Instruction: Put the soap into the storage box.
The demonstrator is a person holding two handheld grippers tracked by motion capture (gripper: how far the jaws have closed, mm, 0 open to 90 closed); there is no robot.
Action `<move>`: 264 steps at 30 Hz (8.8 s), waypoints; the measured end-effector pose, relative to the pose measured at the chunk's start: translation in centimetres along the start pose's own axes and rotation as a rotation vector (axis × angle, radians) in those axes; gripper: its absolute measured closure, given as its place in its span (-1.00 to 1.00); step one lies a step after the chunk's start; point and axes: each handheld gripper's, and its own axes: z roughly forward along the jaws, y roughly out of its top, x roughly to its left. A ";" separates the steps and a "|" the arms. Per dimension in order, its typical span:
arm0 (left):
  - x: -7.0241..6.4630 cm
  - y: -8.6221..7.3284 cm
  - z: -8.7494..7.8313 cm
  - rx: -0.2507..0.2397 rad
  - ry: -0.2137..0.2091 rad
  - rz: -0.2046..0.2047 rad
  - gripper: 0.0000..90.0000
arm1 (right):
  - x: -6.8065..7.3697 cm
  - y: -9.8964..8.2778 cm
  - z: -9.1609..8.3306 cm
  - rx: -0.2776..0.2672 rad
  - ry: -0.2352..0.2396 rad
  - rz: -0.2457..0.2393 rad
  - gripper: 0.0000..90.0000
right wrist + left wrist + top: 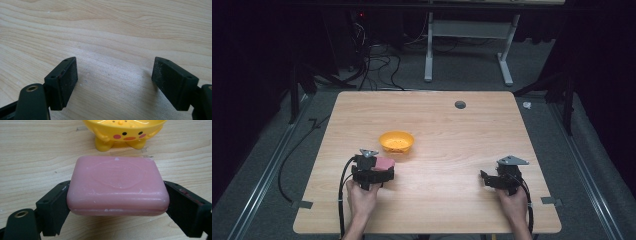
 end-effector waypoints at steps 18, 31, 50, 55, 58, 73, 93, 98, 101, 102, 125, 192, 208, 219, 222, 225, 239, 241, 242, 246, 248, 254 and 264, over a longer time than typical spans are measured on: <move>-0.3 0.6 -0.6 0.000 -0.011 0.015 -0.70 | 0.0 0.0 0.0 -0.001 0.000 0.000 -0.52; -0.4 1.3 -1.5 -0.017 -0.024 0.027 -0.70 | 0.0 0.0 0.0 -0.001 0.000 -0.001 -0.52; -0.5 3.1 -2.0 -0.038 -0.040 0.032 -0.69 | 0.0 0.0 0.0 0.000 0.000 0.000 -0.52; -0.6 3.9 -1.9 -0.040 -0.050 0.033 -0.69 | 0.0 0.0 0.0 -0.001 0.000 0.001 -0.53; -0.6 4.5 -1.8 -0.041 -0.046 0.036 -0.69 | 0.0 0.0 0.0 -0.001 0.000 0.000 -0.53; -0.6 7.1 -0.2 -0.009 -0.057 0.029 -0.69 | 0.0 0.0 0.0 0.000 0.002 -0.001 -0.53; -1.2 9.5 3.6 0.071 -0.042 0.021 -0.70 | 0.0 0.0 0.0 0.001 0.003 0.000 -0.53; -1.3 9.8 4.6 0.087 -0.035 0.013 -0.70 | 0.0 0.0 0.0 0.001 0.003 0.000 -0.53; -1.4 9.9 5.1 0.097 -0.033 0.011 -0.70 | 0.0 0.0 0.0 0.001 0.003 0.000 -0.53; -1.4 9.9 5.2 0.099 -0.033 0.011 -0.70 | 0.0 0.0 0.0 0.001 0.003 -0.002 -0.53; -1.8 9.6 6.5 0.111 0.022 0.010 -0.70 | 0.0 0.0 0.0 0.001 0.004 0.000 -0.53; 0.9 7.7 -0.5 -0.054 0.018 0.014 -0.67 | 0.1 0.0 0.0 0.001 0.003 -0.005 -0.53; 1.8 6.5 -2.2 -0.087 0.013 0.022 -0.66 | 0.0 0.0 0.0 0.001 0.003 -0.005 -0.53; 2.4 5.6 -3.1 -0.101 0.006 0.022 -0.66 | 0.1 0.0 0.0 0.002 0.003 -0.005 -0.53; 2.6 5.3 -3.4 -0.107 0.002 0.018 -0.66 | 0.1 0.0 0.0 0.002 0.003 -0.005 -0.53; 2.7 5.0 -3.6 -0.109 -0.005 0.014 -0.66 | 0.1 0.0 0.0 0.002 0.003 -0.004 -0.53; 3.6 3.6 -4.8 -0.131 -0.021 0.002 -0.66 | 0.1 0.0 0.0 0.002 0.003 -0.004 -0.53; 3.7 3.3 -4.9 -0.132 -0.026 0.001 -0.66 | 0.1 0.0 0.0 0.002 0.003 -0.004 -0.53; 3.8 3.1 -4.9 -0.133 -0.029 -0.002 -0.66 | 0.1 0.0 0.0 0.002 0.003 -0.004 -0.53; 4.0 2.8 -4.9 -0.132 -0.037 -0.004 -0.65 | 0.1 0.0 0.0 0.002 0.003 -0.004 -0.53; 4.1 2.6 -5.0 -0.130 -0.039 -0.006 -0.65 | 0.1 0.0 0.0 0.002 0.003 -0.005 -0.53; 4.5 1.9 -5.0 -0.132 -0.048 -0.007 -0.65 | 0.1 0.0 0.0 0.002 0.003 -0.004 -0.53; 5.0 0.9 -4.7 -0.121 -0.052 -0.020 -0.63 | 0.1 0.0 0.0 0.002 0.003 -0.004 -0.53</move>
